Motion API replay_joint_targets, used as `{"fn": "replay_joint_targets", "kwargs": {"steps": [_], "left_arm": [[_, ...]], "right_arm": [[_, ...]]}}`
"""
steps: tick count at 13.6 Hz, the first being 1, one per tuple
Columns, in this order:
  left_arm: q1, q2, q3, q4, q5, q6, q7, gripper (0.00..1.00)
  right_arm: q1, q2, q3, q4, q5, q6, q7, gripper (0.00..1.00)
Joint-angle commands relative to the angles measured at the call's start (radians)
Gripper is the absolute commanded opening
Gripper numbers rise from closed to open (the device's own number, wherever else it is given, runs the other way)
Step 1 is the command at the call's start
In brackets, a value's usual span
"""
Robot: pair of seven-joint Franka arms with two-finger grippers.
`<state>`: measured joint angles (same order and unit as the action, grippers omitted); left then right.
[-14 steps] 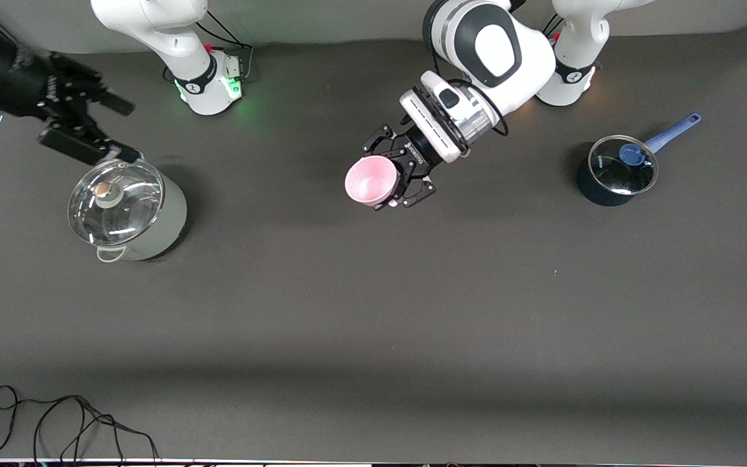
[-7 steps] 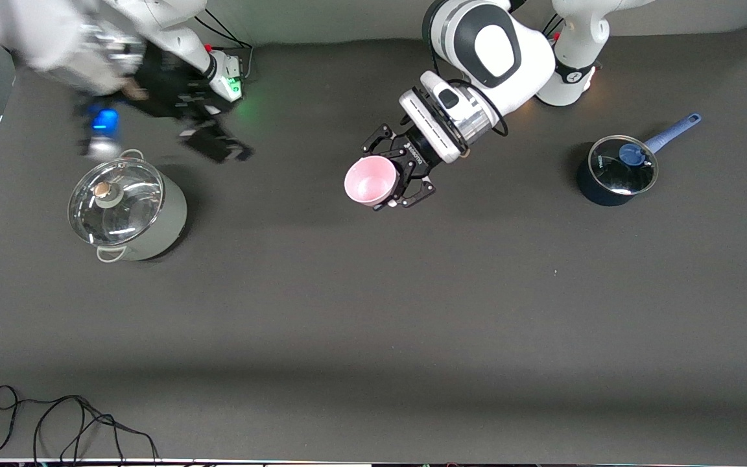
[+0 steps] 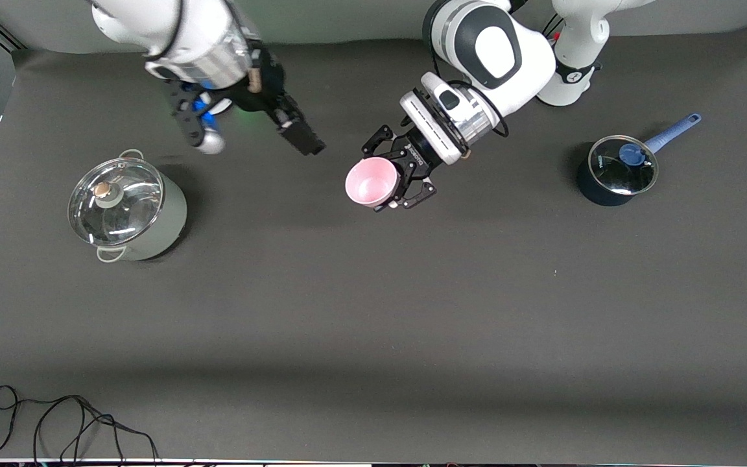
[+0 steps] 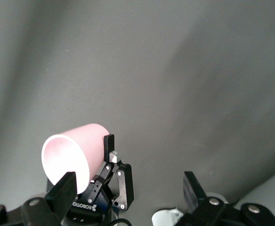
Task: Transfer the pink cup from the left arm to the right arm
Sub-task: 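Reach the right gripper to the cup held by the left gripper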
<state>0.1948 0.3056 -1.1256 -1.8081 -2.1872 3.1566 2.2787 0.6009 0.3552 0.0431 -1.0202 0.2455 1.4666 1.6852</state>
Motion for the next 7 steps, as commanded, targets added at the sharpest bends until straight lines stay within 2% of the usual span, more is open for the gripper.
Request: {"fn": "replay_joint_targets", "kwargs": {"steps": [1,7], "left_arm": [[-0.021,0.007,0.017,0.021,-0.013,0.020,-0.002,0.46],[-0.035,0.007,0.030,0.021,-0.013,0.020,-0.004,0.46]], "right_arm": [[0.074,0.080,-0.011,0.057,-0.063,0.035,0.028,1.00],[0.095,0.134,-0.012,0.057,-0.083,0.132,0.059,0.98]]}}
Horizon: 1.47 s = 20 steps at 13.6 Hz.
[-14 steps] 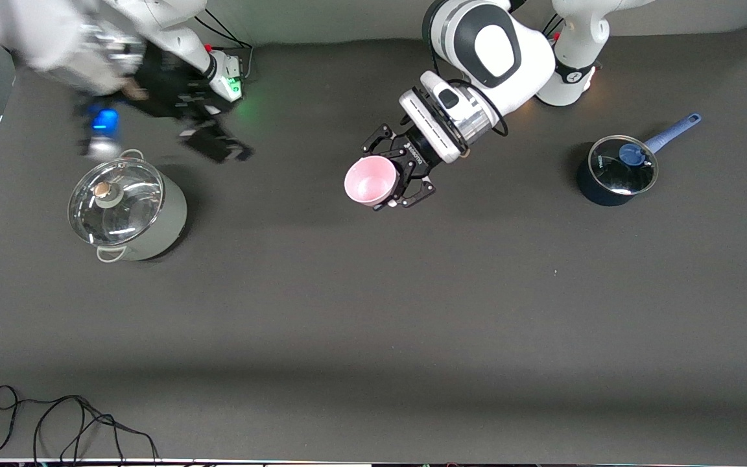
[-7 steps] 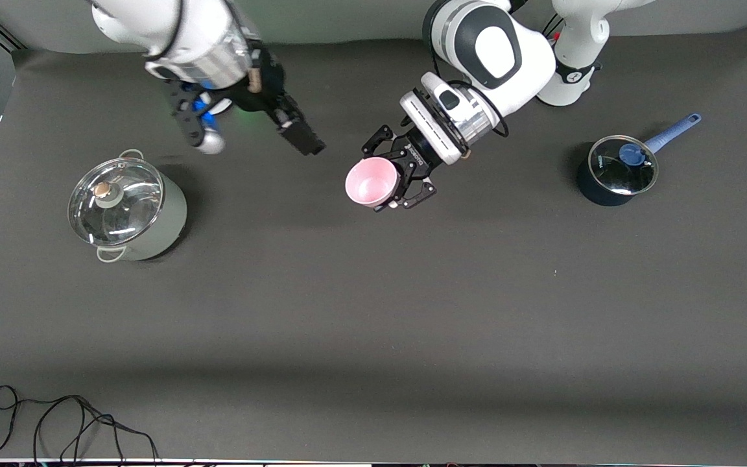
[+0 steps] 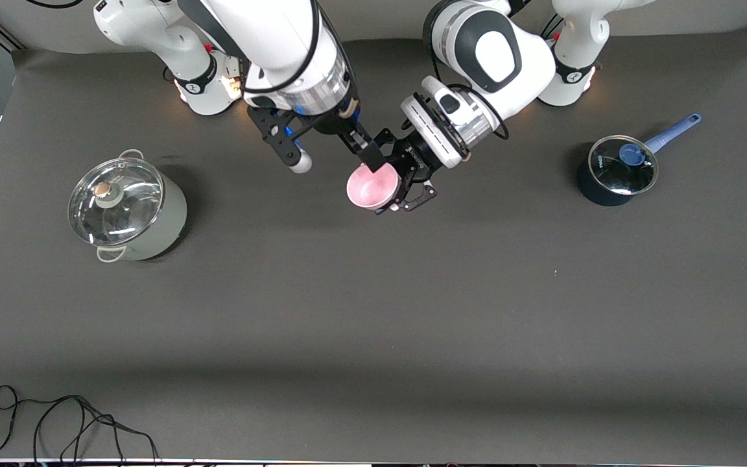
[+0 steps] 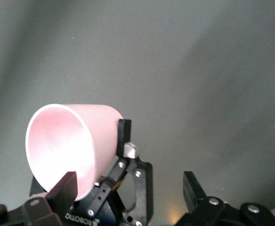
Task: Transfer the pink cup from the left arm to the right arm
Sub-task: 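Reach the right gripper to the cup held by the left gripper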
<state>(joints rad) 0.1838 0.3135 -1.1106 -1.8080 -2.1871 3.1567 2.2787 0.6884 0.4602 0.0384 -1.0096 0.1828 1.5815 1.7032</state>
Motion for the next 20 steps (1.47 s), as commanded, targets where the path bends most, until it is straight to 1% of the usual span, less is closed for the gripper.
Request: {"fn": "replay_joint_targets", "kwargs": {"steps": [1,3,5,6,7,8,9,14,16,17,18,19,20], "left_arm": [[-0.026,-0.001,0.015,0.021,-0.013,0.020,-0.004,0.46],[-0.026,-0.001,0.015,0.021,-0.013,0.020,-0.004,0.46],[-0.026,-0.001,0.015,0.021,-0.013,0.020,-0.004,0.47],[-0.027,-0.001,0.024,0.021,-0.013,0.020,-0.004,0.47],[-0.029,-0.001,0.028,0.021,-0.013,0.020,-0.002,0.47],[-0.029,-0.001,0.028,0.021,-0.013,0.020,-0.004,0.47],[-0.029,-0.001,0.028,0.021,-0.013,0.020,-0.004,0.47],[-0.029,-0.001,0.028,0.021,-0.013,0.020,-0.004,0.47],[-0.029,-0.001,0.028,0.021,-0.013,0.020,-0.004,0.52],[-0.029,-0.001,0.029,0.021,-0.013,0.020,-0.004,0.65],[-0.029,-0.001,0.029,0.021,-0.013,0.019,-0.004,0.73],[-0.029,-0.001,0.029,0.021,-0.013,0.020,-0.002,0.90],[-0.029,0.001,0.029,0.021,-0.013,0.020,-0.004,1.00]], "right_arm": [[0.008,0.032,-0.009,0.046,-0.020,0.037,0.056,0.97],[0.008,0.041,-0.012,0.046,-0.020,0.052,0.056,0.90],[0.008,0.044,-0.012,0.046,-0.020,0.058,0.058,0.76],[0.006,0.044,-0.014,0.046,-0.020,0.060,0.058,0.65],[0.006,0.044,-0.014,0.046,-0.019,0.060,0.058,0.45],[0.006,0.044,-0.014,0.046,-0.020,0.061,0.058,0.16],[0.005,0.044,-0.015,0.048,-0.019,0.063,0.056,0.00],[-0.001,0.043,-0.015,0.046,-0.019,0.074,0.055,0.00],[-0.003,0.043,-0.015,0.048,-0.019,0.074,0.053,0.00],[-0.004,0.041,-0.015,0.048,-0.019,0.074,0.053,0.00],[-0.003,0.041,-0.015,0.048,-0.019,0.074,0.053,0.00],[-0.003,0.041,-0.015,0.048,-0.019,0.074,0.053,0.00],[-0.004,0.041,-0.015,0.048,-0.019,0.074,0.053,0.00]]}}
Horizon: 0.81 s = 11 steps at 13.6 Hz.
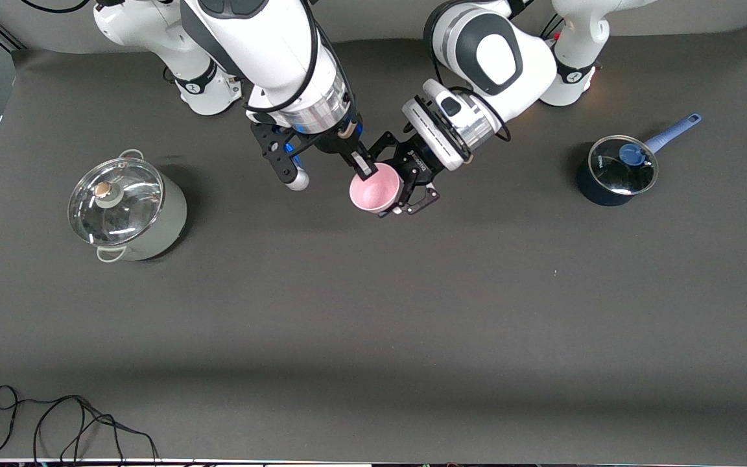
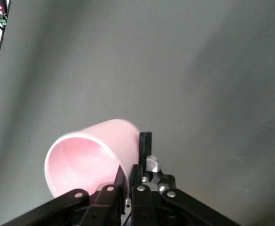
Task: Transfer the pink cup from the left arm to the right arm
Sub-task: 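Grasp the cup with the right gripper while the left gripper opens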
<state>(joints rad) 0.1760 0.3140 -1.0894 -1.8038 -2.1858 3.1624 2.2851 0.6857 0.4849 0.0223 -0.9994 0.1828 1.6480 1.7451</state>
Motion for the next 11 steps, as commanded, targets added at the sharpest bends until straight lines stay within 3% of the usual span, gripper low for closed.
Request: {"fn": "replay_joint_targets", "kwargs": {"steps": [1,7,11], "left_arm": [[-0.020,0.007,0.008,0.017,-0.014,0.015,-0.010,1.00],[-0.017,0.046,0.009,0.001,-0.008,0.030,-0.010,1.00],[-0.007,0.082,0.014,-0.003,-0.006,0.120,-0.035,1.00]], "right_arm": [[-0.002,0.017,0.001,0.038,-0.019,0.007,0.011,0.00],[-0.005,0.011,-0.005,0.036,-0.019,0.004,-0.018,0.00],[-0.060,-0.002,-0.007,0.035,-0.017,-0.065,-0.235,0.00]]}}
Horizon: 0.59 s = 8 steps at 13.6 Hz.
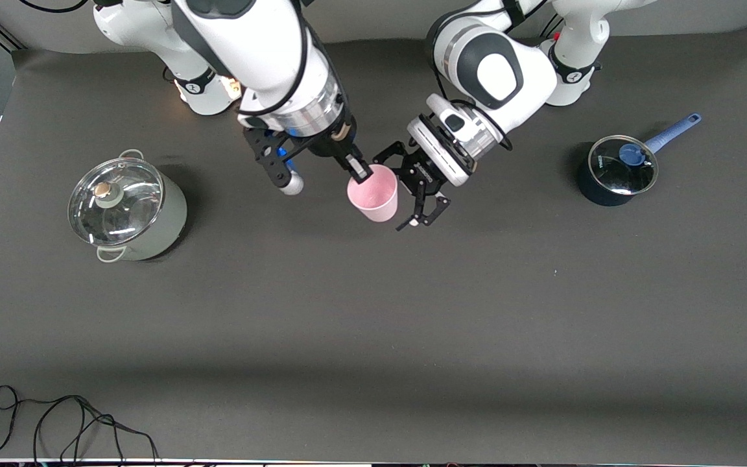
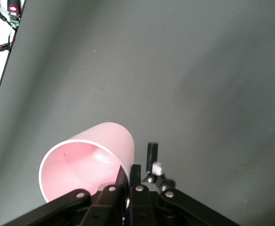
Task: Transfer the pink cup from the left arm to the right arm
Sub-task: 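Grasp the cup with the right gripper while the left gripper opens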
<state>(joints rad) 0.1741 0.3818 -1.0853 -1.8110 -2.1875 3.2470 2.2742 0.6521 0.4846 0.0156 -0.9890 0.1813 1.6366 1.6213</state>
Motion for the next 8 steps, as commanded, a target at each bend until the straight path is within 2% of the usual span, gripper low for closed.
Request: {"fn": "replay_joint_targets", "kwargs": {"steps": [1,5,8], "left_arm": [[-0.005,0.016,0.021,0.002,-0.005,0.051,-0.030,1.00],[-0.002,0.020,0.094,0.002,-0.003,0.056,-0.038,1.00],[0.070,0.035,0.087,-0.005,0.002,0.048,-0.059,1.00]], "right_arm": [[-0.051,-0.015,0.000,0.021,-0.016,-0.090,-0.197,0.00],[-0.172,-0.070,0.000,0.009,-0.017,-0.272,-0.557,0.00],[-0.247,-0.107,-0.044,-0.003,-0.022,-0.386,-0.843,0.00]]}}
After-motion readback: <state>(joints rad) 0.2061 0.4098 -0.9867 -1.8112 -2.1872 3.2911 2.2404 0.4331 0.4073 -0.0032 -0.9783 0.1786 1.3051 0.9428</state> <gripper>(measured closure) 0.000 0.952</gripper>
